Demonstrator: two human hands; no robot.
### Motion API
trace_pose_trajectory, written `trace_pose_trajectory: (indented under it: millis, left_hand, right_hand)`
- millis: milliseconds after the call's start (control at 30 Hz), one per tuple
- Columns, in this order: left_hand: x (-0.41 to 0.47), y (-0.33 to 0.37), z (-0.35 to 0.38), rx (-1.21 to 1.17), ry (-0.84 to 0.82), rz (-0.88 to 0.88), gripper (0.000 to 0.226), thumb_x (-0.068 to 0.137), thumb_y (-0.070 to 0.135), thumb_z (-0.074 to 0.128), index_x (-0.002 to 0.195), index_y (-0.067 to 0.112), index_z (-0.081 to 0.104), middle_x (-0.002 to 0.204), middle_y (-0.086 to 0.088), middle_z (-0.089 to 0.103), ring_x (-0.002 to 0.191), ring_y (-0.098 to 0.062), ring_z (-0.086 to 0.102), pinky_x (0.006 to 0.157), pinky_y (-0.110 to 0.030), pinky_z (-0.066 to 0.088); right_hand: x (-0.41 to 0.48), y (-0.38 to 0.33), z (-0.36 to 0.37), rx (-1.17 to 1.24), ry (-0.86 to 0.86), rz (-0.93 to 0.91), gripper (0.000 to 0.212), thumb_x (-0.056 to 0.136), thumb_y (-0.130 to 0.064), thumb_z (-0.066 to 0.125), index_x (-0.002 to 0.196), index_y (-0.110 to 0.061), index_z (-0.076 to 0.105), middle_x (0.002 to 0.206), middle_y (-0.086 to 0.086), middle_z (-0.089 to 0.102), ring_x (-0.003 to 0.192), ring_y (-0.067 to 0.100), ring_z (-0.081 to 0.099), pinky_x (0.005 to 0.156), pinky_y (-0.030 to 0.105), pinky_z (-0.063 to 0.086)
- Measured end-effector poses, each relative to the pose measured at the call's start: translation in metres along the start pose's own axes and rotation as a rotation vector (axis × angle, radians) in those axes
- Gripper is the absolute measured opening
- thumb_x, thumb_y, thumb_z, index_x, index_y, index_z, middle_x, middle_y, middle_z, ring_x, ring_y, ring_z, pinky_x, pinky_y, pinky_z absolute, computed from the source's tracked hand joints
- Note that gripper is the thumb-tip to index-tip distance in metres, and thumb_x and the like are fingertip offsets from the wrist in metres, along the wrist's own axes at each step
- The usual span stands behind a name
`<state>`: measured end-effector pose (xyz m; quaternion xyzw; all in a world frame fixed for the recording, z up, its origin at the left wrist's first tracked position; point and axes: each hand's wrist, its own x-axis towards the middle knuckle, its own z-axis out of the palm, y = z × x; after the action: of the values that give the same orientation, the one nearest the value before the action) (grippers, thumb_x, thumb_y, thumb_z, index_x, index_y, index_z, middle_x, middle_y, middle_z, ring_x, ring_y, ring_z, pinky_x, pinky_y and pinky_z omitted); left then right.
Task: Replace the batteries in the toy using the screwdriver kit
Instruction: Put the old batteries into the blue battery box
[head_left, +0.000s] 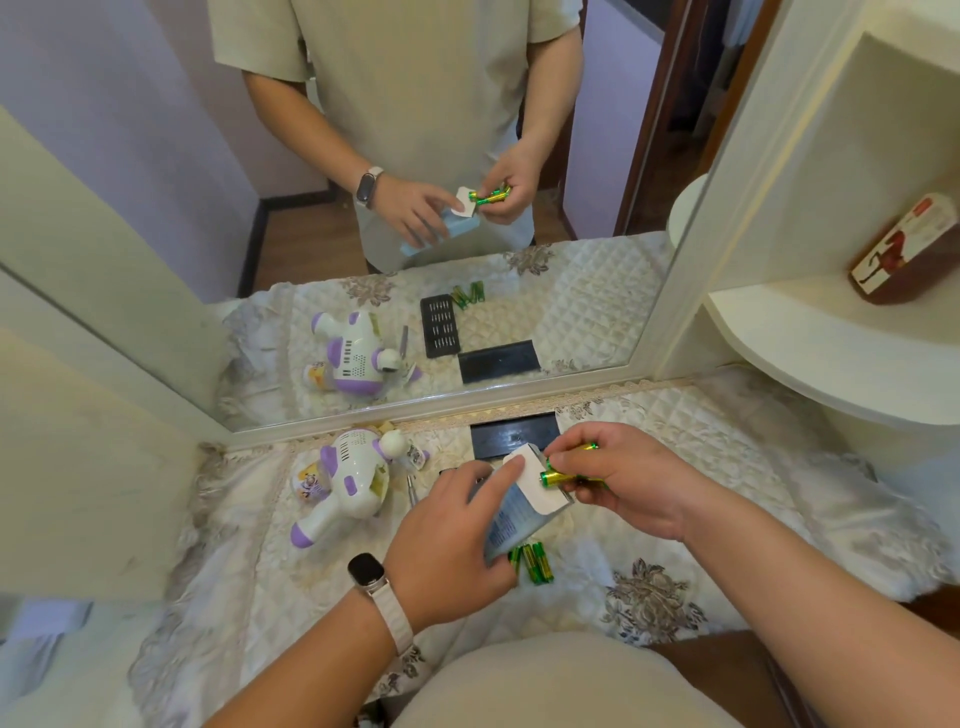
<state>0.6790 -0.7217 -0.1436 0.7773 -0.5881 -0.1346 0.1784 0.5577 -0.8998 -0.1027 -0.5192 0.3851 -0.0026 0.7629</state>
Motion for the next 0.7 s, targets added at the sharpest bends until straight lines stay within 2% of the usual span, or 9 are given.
trace_pose_trajectory:
  millis: [233, 400, 533, 600, 700]
  left_hand:
    - [0.001, 0.000, -0.007, -0.011, 0.043, 0.002, 0.089, 0.067, 0.042, 0.058, 0.150, 0.028, 0.028, 0.125, 0.002, 0.050, 0.106, -0.017, 0.051, 0.071, -0.033, 0.055]
    - [0.007, 0.001, -0.006, 0.001, 0.043, 0.000, 0.091, 0.068, 0.041, 0.060, 0.150, 0.031, 0.021, 0.127, 0.000, 0.049, 0.109, -0.018, 0.051, 0.073, -0.034, 0.056]
    - [0.014, 0.003, -0.005, 0.003, 0.048, -0.004, 0.090, 0.067, 0.041, 0.059, 0.149, 0.029, 0.024, 0.126, -0.001, 0.049, 0.106, -0.019, 0.052, 0.072, -0.032, 0.055]
    - [0.016, 0.002, -0.006, -0.007, 0.049, 0.006, 0.090, 0.067, 0.040, 0.061, 0.149, 0.028, 0.026, 0.125, 0.000, 0.049, 0.105, -0.018, 0.052, 0.070, -0.031, 0.055]
    - [0.019, 0.002, -0.007, -0.018, 0.064, 0.016, 0.090, 0.067, 0.041, 0.062, 0.149, 0.028, 0.027, 0.125, 0.000, 0.049, 0.106, -0.017, 0.050, 0.069, -0.030, 0.055]
  right_hand:
    - [0.004, -0.009, -0.010, -0.037, 0.038, -0.061, 0.011, 0.086, 0.000, 0.069, 0.087, -0.009, 0.062, 0.075, 0.009, 0.062, 0.062, 0.015, 0.057, 0.052, 0.022, 0.047]
    - [0.005, -0.010, -0.008, -0.245, 0.098, -0.150, 0.020, 0.081, -0.003, 0.075, 0.091, -0.011, 0.060, 0.080, 0.010, 0.061, 0.065, 0.017, 0.057, 0.058, 0.028, 0.047]
    - [0.007, -0.015, -0.005, -0.410, 0.135, -0.224, 0.012, 0.078, -0.014, 0.079, 0.082, -0.015, 0.067, 0.075, 0.003, 0.065, 0.059, 0.014, 0.056, 0.061, 0.029, 0.049]
    - [0.007, -0.017, -0.004, -0.433, 0.125, -0.233, 0.003, 0.082, -0.021, 0.075, 0.080, -0.019, 0.073, 0.075, 0.000, 0.068, 0.061, 0.013, 0.057, 0.063, 0.028, 0.049]
    - [0.007, -0.018, -0.003, -0.440, 0.143, -0.220, 0.013, 0.090, -0.023, 0.065, 0.084, -0.021, 0.076, 0.072, -0.006, 0.069, 0.060, 0.008, 0.055, 0.060, 0.023, 0.047]
